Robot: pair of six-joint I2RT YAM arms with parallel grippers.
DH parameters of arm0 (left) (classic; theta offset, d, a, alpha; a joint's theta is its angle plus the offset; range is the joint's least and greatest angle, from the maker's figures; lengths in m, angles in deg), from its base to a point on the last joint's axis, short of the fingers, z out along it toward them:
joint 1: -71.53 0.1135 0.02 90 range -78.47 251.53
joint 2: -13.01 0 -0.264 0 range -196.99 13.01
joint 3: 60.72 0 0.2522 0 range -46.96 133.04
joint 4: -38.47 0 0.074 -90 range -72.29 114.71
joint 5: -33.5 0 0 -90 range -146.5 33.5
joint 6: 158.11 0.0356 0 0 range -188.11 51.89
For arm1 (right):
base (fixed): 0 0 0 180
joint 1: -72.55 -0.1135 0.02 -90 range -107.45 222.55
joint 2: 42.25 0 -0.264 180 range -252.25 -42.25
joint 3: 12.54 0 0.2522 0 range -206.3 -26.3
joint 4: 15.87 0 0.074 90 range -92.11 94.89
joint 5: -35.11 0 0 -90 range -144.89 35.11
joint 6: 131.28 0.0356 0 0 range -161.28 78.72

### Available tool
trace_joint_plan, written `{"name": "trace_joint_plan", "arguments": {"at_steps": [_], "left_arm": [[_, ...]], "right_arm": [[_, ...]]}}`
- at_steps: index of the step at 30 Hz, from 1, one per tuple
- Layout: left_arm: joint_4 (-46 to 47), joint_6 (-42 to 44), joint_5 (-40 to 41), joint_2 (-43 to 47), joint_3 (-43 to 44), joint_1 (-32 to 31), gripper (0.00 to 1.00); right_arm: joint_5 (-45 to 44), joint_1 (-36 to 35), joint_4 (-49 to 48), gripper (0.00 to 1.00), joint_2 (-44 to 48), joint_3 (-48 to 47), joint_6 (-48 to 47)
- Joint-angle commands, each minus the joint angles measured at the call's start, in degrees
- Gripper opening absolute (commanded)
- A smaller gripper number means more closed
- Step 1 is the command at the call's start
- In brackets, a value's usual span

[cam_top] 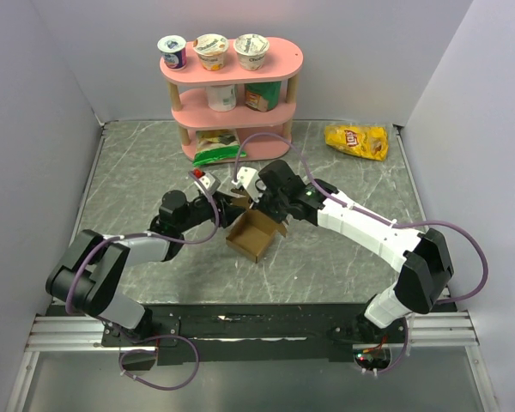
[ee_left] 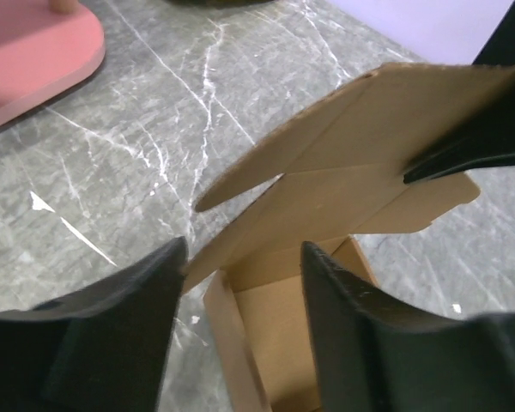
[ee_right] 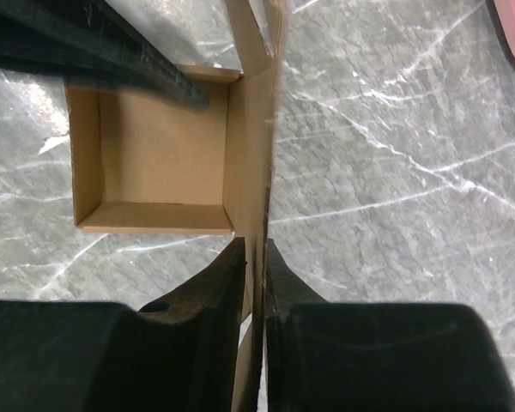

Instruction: Fold the paper box

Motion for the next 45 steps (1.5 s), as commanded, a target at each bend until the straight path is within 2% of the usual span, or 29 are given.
{"name": "trace_joint_plan", "arguments": {"at_steps": [1, 5, 13, 14, 20, 23, 24, 25, 26, 27, 30, 32, 34, 41, 45], "left_arm": [[3.7, -1.8, -1.8, -1.0, 1.4, 0.1, 0.52], [4.4, -4.2, -0.2, -1.5, 0.9, -0.4, 0.4], [3.1, -6.2, 5.6, -1.7, 1.4, -4.0, 0.25], [2.5, -6.5, 6.6, -1.7, 2.0, -4.4, 0.17], [-1.5, -7.6, 15.4, -1.4, 2.3, -7.3, 0.04], [-2.7, -8.0, 20.4, -0.6, 1.5, -8.4, 0.01], [-2.8, -7.9, 21.6, -0.5, 1.3, -8.7, 0.01], [-2.8, -7.8, 22.3, -0.4, 1.1, -9.2, 0.01], [-2.6, -7.5, 23.5, -0.4, 0.7, -9.4, 0.01], [-2.3, -7.2, 24.0, -0.4, 0.6, -9.5, 0.01], [-2.4, -5.5, 26.4, 0.1, 0.2, -10.9, 0.01], [-3.3, -4.1, 27.9, 0.6, 0.2, -11.5, 0.01], [-3.1, -3.4, 28.5, 1.3, -0.1, -12.1, 0.01], [-4.5, -1.5, 29.3, 1.6, 0.6, -13.3, 0.01], [-5.1, -1.0, 29.9, 1.4, 1.0, -14.0, 0.01]], "right_arm": [[-0.2, -0.2, -2.3, 0.2, -0.3, -2.1, 0.9], [-1.2, -0.3, -3.6, 0.21, -0.8, -2.0, 2.5], [-1.9, -1.2, -6.4, 0.22, -0.6, -0.5, 4.8], [-2.1, -1.2, -6.4, 0.22, -0.7, -0.5, 5.0], [-3.9, -1.9, -7.5, 0.22, -0.4, -0.2, 7.4], [-5.7, -2.0, -8.2, 0.33, -0.1, 0.2, 10.0], [-6.1, -2.0, -8.4, 0.47, 0.4, 0.3, 11.8], [-6.4, -1.9, -8.6, 0.55, 0.8, 0.5, 12.8], [-6.6, -1.9, -8.7, 0.59, 1.3, 0.8, 13.6], [-7.1, -2.0, -9.0, 0.71, 2.5, 1.4, 15.6], [-9.3, -1.9, -9.8, 0.96, 6.1, 3.5, 19.8], [-11.1, -1.6, -10.3, 1.0, 8.3, 5.2, 21.9], [-11.1, 0.3, -11.9, 1.0, 12.1, 8.6, 25.3], [3.1, 10.0, -23.1, 1.0, 24.8, 24.1, 30.1], [4.3, 10.8, -27.6, 0.97, 28.4, 31.2, 30.7]]}}
